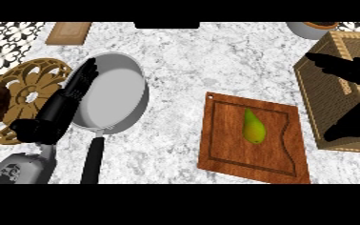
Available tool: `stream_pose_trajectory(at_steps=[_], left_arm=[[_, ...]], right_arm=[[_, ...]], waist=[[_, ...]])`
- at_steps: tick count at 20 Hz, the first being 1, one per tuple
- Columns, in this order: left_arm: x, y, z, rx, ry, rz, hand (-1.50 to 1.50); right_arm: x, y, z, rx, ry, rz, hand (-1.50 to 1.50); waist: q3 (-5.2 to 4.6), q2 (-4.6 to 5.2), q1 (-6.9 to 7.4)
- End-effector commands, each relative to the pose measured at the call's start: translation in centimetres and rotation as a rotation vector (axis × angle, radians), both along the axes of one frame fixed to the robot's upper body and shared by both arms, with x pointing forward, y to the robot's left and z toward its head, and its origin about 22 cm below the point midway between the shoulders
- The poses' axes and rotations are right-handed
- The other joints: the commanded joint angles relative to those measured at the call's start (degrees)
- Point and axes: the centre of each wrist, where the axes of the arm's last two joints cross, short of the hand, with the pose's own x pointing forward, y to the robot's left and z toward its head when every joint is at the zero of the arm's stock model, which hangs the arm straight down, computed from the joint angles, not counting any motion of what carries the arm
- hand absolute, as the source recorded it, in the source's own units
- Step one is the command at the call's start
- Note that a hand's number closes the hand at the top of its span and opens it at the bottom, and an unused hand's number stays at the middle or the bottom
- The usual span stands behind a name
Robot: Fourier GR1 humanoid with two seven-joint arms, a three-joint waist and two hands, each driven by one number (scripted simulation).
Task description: Pick the pear from the cutting board and place it in the basket
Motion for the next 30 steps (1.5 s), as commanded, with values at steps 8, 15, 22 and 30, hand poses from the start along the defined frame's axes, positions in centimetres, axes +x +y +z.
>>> stream_pose_trajectory(at_steps=[8,15,22,30], left_arm=[[1.2,0.7,1.5,0.002,0.003,-0.015,0.0],[1.8,-1.2,-0.5,0.001,0.011,0.004,0.0],[0.6,0.8,1.4,0.0,0.008,-0.009,0.0],[-0.1,-0.9,0.7,-0.001,-0.006,0.002,0.0]], right_arm=[[-0.7,1.5,-8.2,0.054,-0.054,-0.048,-1.5],[-0.9,4.3,-12.3,0.011,-0.078,-0.044,-1.5],[0.6,3.1,-14.0,0.077,-0.103,-0.018,-1.5],[0.2,3.7,-10.4,0.056,-0.081,-0.015,-1.5]], waist=[[0.01,0.03,-0.05],[0.0,0.06,-0.13],[0.02,0.06,0.25],[0.0,-0.01,0.05]])
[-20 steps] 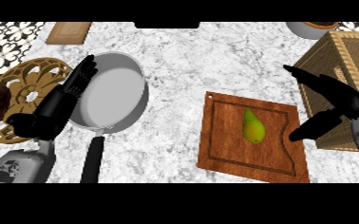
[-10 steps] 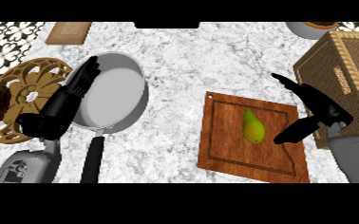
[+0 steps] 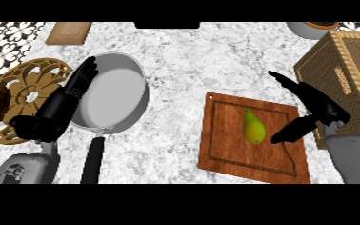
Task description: Pick the pear from the cutting board and place it in the basket
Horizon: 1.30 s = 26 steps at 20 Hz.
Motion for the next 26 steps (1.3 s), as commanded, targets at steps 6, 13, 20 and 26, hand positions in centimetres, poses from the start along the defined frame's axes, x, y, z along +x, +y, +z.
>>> stream_pose_trajectory(at_steps=[6,13,20,26], left_arm=[[0.1,-0.4,0.6,-0.001,0.001,0.006,0.0],[-1.6,-0.1,0.4,0.009,-0.008,0.011,0.0],[0.9,-1.9,-0.2,-0.009,-0.004,0.012,0.0],[-0.8,0.2,0.4,0.002,0.003,0.005,0.0]], right_arm=[[-0.2,-0.1,-1.2,-0.076,0.042,0.021,-1.5],[-0.3,3.1,-2.0,-0.114,0.053,0.04,-1.5],[-0.4,3.0,-6.5,-0.144,0.11,0.031,-1.5],[0.6,2.0,-8.1,-0.155,0.129,0.022,-1.5]], waist=[[0.0,0.0,0.04],[0.0,-0.03,0.08],[0.0,0.04,-0.05],[0.01,0.04,0.21]])
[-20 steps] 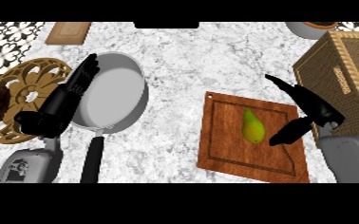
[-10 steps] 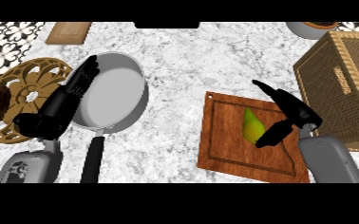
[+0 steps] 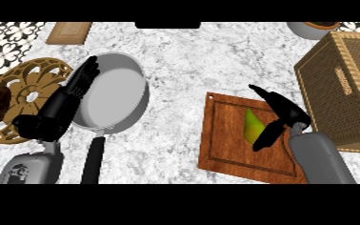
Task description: Pick the pear from the cutting board and place it in the basket
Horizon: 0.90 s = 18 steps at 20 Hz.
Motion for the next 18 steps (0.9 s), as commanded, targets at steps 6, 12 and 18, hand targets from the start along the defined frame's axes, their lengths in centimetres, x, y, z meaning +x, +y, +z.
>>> stream_pose_trajectory(at_steps=[6,12,18], left_arm=[[1.2,0.0,0.1,0.002,-0.001,0.008,0.0],[-0.5,1.1,-0.6,-0.006,0.021,-0.006,0.0],[-0.4,-1.7,0.4,-0.009,-0.013,0.011,0.0]], right_arm=[[1.1,0.3,-2.8,0.018,0.069,0.037,-1.5],[-1.0,2.0,-2.8,-0.014,0.116,0.149,1.5],[-0.3,1.7,-2.1,-0.038,0.08,0.139,1.5]], waist=[[0.03,0.09,-0.01],[0.02,0.0,-0.13],[0.03,-0.03,-0.11]])
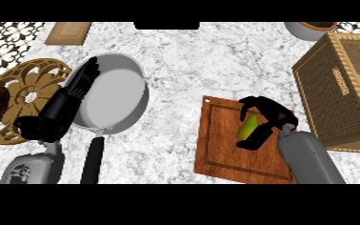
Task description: Pick the pear from the cutting board and place it in the basket
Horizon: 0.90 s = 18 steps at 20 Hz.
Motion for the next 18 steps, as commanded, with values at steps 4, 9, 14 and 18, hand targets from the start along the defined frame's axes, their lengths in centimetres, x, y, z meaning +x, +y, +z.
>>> stream_pose_trajectory(at_steps=[4,9,14,18], left_arm=[[0.6,-1.2,-0.7,-0.006,0.007,0.001,0.0],[-0.4,1.8,-0.3,0.006,0.018,0.047,0.0],[-1.3,2.4,-0.2,0.003,0.014,0.069,0.0],[-1.1,2.4,0.6,-0.007,0.009,0.049,0.0]], right_arm=[[-1.5,-1.2,-0.6,-0.064,-0.058,0.136,1.5],[-10.0,-2.3,-1.9,-0.175,-0.24,0.29,1.5],[-16.5,-6.7,0.4,-0.252,-0.426,0.355,1.5],[-22.8,-7.7,1.0,-0.117,-0.458,0.263,1.5]], waist=[[0.5,0.45,-0.08],[0.42,-0.39,-2.91],[0.44,-0.52,-3.68],[0.47,-0.04,-2.89]])
